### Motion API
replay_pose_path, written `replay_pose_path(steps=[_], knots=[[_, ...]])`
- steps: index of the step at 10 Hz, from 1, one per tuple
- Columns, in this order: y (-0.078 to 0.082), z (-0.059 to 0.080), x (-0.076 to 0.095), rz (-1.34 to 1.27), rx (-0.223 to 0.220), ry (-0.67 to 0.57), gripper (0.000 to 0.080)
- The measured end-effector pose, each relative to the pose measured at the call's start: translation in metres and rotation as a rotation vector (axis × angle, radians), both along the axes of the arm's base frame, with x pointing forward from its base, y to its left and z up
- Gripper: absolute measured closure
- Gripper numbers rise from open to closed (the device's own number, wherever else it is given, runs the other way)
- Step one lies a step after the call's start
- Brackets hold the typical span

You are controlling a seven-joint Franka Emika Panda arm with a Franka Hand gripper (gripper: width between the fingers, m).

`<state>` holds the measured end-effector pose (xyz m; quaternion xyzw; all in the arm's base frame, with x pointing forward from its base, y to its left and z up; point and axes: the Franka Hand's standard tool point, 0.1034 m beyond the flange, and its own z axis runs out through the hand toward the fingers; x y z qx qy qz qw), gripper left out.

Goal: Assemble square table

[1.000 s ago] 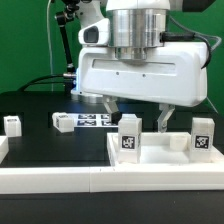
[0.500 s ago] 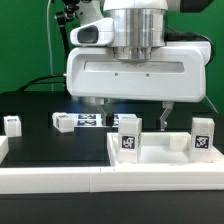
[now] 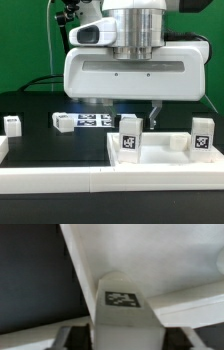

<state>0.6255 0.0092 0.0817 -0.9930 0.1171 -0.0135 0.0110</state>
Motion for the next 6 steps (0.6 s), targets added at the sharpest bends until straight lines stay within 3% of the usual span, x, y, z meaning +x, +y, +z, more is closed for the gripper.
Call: replay_pose_path(steps=[1,3,6], knots=[[-0.0001,-0.0001,-0.0001,-0.02,0.0,0.001,0.0509],[-0.0001,-0.0001,-0.0001,-0.04,0.002,0.001,0.0509],[-0.0025,-0.0009,-0.0005,-0.332,0.027,-0.016,0.0509]])
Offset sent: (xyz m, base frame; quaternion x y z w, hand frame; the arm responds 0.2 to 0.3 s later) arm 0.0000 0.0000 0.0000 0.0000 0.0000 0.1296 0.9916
